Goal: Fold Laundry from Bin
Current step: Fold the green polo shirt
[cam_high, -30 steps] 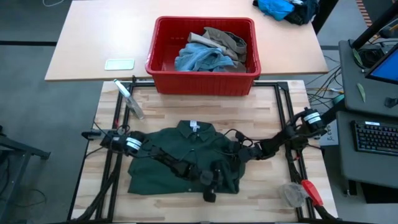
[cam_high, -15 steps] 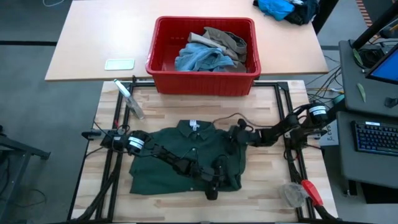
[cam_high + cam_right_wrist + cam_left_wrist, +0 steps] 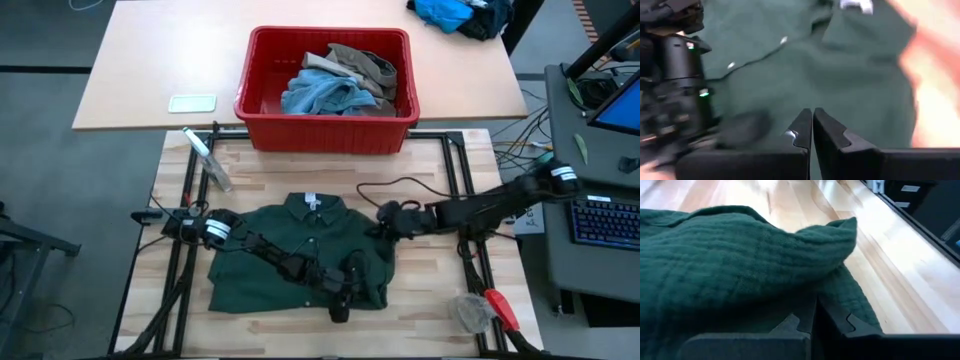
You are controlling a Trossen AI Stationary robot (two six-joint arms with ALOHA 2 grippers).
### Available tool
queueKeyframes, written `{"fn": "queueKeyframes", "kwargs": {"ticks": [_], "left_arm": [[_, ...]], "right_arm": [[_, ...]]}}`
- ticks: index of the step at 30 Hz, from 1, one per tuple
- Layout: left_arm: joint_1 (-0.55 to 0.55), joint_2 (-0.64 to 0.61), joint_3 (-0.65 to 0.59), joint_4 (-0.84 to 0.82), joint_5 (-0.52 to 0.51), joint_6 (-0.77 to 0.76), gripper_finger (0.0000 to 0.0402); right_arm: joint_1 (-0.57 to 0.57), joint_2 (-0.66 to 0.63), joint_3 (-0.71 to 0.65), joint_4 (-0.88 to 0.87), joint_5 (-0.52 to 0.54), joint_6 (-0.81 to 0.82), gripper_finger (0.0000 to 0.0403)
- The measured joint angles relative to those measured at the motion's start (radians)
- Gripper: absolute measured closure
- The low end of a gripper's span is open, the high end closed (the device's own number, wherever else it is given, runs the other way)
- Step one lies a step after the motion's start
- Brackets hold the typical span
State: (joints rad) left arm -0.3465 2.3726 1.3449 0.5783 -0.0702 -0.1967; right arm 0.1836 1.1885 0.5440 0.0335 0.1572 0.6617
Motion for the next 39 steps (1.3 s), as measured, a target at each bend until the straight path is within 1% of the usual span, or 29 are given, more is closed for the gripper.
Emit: {"fn": "queueKeyframes", "kwargs": {"ticks": [4, 6, 9, 12, 15, 21, 24, 27, 30, 33, 36, 39], "left_arm": [[0.006, 0.000, -0.001, 0.006, -0.031, 0.003, 0.0402], [0.008, 0.000, -0.001, 0.006, -0.040, 0.003, 0.0402], [0.007, 0.000, -0.001, 0.007, -0.044, 0.004, 0.0402], [0.007, 0.000, -0.001, 0.008, -0.044, 0.004, 0.0402], [0.007, 0.000, -0.001, 0.009, -0.044, 0.004, 0.0402], [0.007, 0.000, -0.001, 0.010, -0.044, 0.004, 0.0402], [0.007, 0.000, -0.001, 0.010, -0.044, 0.004, 0.0402], [0.007, 0.000, -0.003, 0.013, -0.043, 0.004, 0.0402], [0.007, 0.000, -0.004, 0.014, -0.043, 0.004, 0.0402], [0.007, 0.000, -0.004, 0.014, -0.043, 0.004, 0.0402], [0.007, 0.000, -0.004, 0.014, -0.043, 0.004, 0.0402], [0.007, 0.000, -0.004, 0.014, -0.043, 0.004, 0.0402]], "right_arm": [[0.062, -0.023, 0.078, -0.281, 0.004, 0.234, 0.0394], [0.075, -0.024, 0.106, -0.401, -0.002, 0.343, 0.0393], [0.077, -0.016, 0.130, -0.584, 0.000, 0.428, 0.0386], [0.078, -0.008, 0.133, -0.685, -0.010, 0.479, 0.0363], [0.074, -0.008, 0.119, -0.685, -0.008, 0.491, 0.0324], [0.052, -0.008, 0.071, -0.647, 0.012, 0.490, 0.0225], [0.047, -0.007, 0.025, -0.559, 0.038, 0.502, 0.0185], [0.047, -0.007, -0.024, -0.435, 0.030, 0.502, 0.0159], [0.047, -0.007, -0.065, -0.336, 0.023, 0.517, 0.0153], [0.047, -0.002, -0.088, -0.302, 0.028, 0.535, 0.0162], [0.047, 0.009, -0.098, -0.300, 0.039, 0.543, 0.0180], [0.047, 0.025, -0.103, -0.280, 0.056, 0.536, 0.0212]]}}
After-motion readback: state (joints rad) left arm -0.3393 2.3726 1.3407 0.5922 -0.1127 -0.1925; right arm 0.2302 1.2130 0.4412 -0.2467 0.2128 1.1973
